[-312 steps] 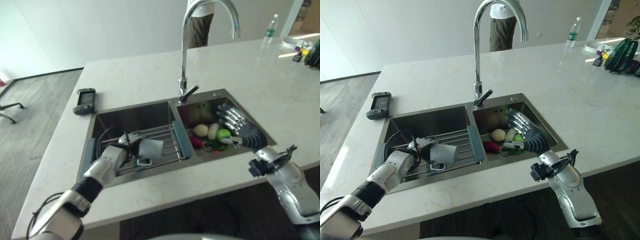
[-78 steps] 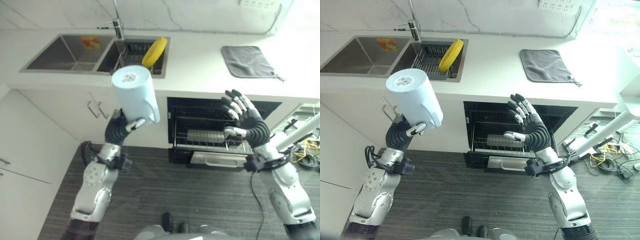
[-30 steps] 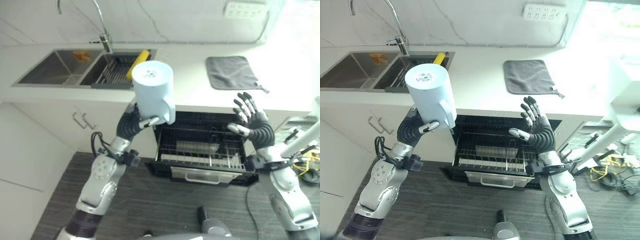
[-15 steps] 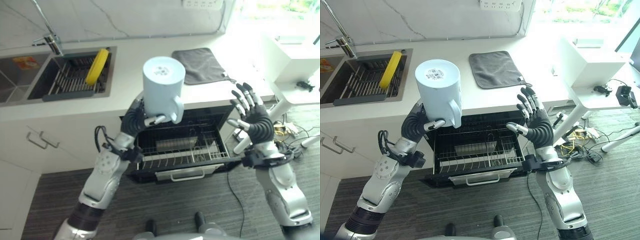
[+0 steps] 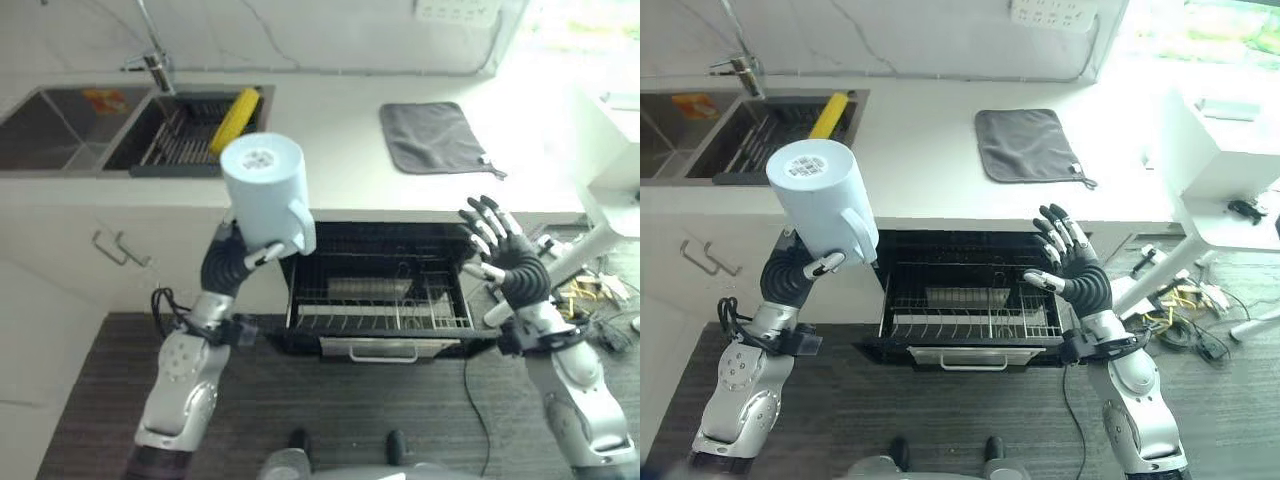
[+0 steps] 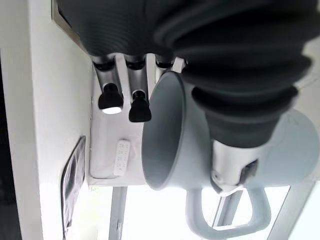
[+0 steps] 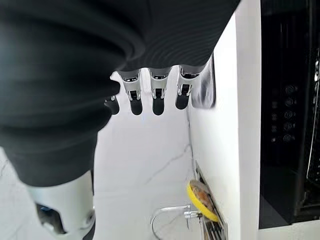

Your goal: Place the dishes in the dishwasher.

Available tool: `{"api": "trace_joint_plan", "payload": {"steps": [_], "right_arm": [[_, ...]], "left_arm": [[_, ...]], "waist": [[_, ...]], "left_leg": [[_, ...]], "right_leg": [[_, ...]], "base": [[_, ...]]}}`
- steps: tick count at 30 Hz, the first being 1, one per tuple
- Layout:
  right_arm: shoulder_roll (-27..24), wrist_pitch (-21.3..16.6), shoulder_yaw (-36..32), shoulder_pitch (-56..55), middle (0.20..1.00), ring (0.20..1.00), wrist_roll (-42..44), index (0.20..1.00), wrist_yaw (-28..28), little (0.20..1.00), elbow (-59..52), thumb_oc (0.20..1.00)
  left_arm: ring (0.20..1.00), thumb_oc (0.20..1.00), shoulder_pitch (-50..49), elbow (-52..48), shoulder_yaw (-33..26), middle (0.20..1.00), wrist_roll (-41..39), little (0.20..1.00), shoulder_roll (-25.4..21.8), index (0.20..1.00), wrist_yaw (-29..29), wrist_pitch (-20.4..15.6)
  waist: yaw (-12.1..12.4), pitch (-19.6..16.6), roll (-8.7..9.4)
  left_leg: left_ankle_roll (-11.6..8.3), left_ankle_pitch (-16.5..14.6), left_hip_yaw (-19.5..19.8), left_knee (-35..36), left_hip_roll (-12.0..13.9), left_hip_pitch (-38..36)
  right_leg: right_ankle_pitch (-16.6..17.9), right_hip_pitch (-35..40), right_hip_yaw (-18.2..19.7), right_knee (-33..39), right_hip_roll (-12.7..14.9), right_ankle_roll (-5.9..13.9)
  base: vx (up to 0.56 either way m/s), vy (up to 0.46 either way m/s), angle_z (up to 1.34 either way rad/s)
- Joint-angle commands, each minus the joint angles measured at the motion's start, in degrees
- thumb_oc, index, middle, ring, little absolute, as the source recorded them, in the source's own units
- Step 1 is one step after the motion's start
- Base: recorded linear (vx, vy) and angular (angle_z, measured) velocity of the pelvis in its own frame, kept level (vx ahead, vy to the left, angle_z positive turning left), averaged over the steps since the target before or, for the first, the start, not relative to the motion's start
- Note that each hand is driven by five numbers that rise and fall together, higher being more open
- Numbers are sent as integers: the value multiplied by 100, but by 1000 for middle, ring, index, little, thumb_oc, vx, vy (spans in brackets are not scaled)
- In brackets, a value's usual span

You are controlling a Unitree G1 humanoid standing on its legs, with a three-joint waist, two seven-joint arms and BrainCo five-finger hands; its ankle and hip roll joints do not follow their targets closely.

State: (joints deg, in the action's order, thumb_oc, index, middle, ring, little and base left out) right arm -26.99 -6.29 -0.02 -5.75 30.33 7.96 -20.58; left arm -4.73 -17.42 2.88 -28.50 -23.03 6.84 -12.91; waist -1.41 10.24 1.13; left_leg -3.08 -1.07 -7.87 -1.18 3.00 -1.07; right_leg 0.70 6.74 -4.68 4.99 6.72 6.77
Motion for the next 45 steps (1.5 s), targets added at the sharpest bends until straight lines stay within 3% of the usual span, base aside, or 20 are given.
{"api": "trace_joint_plan", "payload": {"steps": [1,4,6,7,8,11,14,15,19,22,28,35,36,45], "right_arm": [[164,-331,127,355,1000,1000,34,1000,14,1000,-128,1000],[183,-258,138,321,1000,1000,139,1000,-20,1000,-188,1000],[201,-212,125,248,1000,1000,181,1000,6,1000,-270,1000],[238,-228,124,148,1000,1000,283,1000,-1,1000,-321,1000],[272,-207,131,116,1000,1000,346,1000,-16,1000,-334,1000],[386,-182,265,131,1000,1000,347,1000,147,1000,-224,1000],[411,-185,346,188,1000,1000,363,1000,190,1000,-238,1000],[406,-177,353,272,1000,1000,412,1000,97,1000,-262,1000],[183,-37,313,368,1000,1000,385,1000,90,1000,-299,1000],[-55,81,249,449,1000,1000,550,1000,224,1000,-257,1000],[-489,254,239,1028,1000,1000,569,1000,531,1000,89,1000],[-729,303,414,1475,1000,1000,509,1000,1061,1000,405,1000],[-812,348,491,1591,1000,1000,553,1000,1197,1000,503,1000],[-724,212,692,1805,1000,1000,355,1000,1488,1000,772,1000]], "left_arm": [[200,200,432,-8,38,200,200,200,-150,200,-13,-471],[200,200,520,-40,68,200,208,200,-192,200,-13,-269],[200,200,467,-122,9,200,251,200,-279,200,66,-177],[200,200,417,-112,-18,200,276,200,-316,200,153,-170],[200,200,414,-94,-8,200,314,200,-313,200,168,-180],[200,200,582,-31,75,200,413,200,-389,200,41,-109],[200,200,757,-91,150,200,502,200,-433,200,43,78],[200,200,863,-70,221,200,515,200,-458,200,99,176],[200,200,837,-158,329,200,567,200,-516,200,96,337],[200,200,829,-30,350,200,353,200,-593,200,444,473],[200,200,1163,430,663,200,-116,200,-652,200,1212,939],[200,200,1482,845,988,200,-587,200,-603,200,2089,1487],[200,200,1553,907,1101,200,-700,200,-615,200,2428,1630],[200,200,1579,1059,1194,200,-1162,200,-557,200,3177,1914]], "waist": [[52,-54,98],[49,-119,90],[81,-103,101],[68,-73,119],[62,-68,130],[62,-32,141],[-16,-21,184],[-86,-15,181],[21,-114,254],[18,-187,244],[-103,-298,51],[-160,-414,-74],[-159,-439,-90],[-125,-515,-137]], "left_leg": [[309,154,211,184,-422,-206],[357,188,165,418,-403,-413],[420,207,193,468,-408,-467],[469,208,230,443,-409,-466],[480,206,243,432,-411,-459],[463,156,242,457,-354,-494],[397,-71,359,421,-274,-619],[368,-195,465,313,-152,-641],[184,-139,394,297,109,-550],[40,66,256,550,355,-619],[-208,224,61,618,665,-587],[-306,253,-21,618,733,-623],[-318,247,-51,618,737,-647],[-307,190,-122,618,700,-768]], "right_leg": [[150,-181,-203,-412,-328,-159],[-24,-228,-329,-728,-333,-123],[-138,-405,-475,-1528,-355,-65],[-67,-623,-475,-2136,-380,-3],[-15,-727,-455,-2294,-343,2],[129,-690,-513,-1595,33,-20],[919,-714,-66,-571,556,247],[974,-773,343,-562,599,302],[718,-361,9,-119,534,401],[616,-329,-119,1,422,412],[489,-292,-358,1,283,268],[411,-179,-470,1,278,219],[394,-147,-494,1,293,228],[344,-11,-535,1,334,251]], "base": [[271,329,29],[177,234,-13],[130,203,-7],[94,166,-7],[85,96,-6],[100,-95,-8],[138,-332,-1],[135,-577,32],[51,-366,52],[1,-275,-17],[-29,-116,-9],[6,7,7],[0,0,0],[2,16,-1]]}}
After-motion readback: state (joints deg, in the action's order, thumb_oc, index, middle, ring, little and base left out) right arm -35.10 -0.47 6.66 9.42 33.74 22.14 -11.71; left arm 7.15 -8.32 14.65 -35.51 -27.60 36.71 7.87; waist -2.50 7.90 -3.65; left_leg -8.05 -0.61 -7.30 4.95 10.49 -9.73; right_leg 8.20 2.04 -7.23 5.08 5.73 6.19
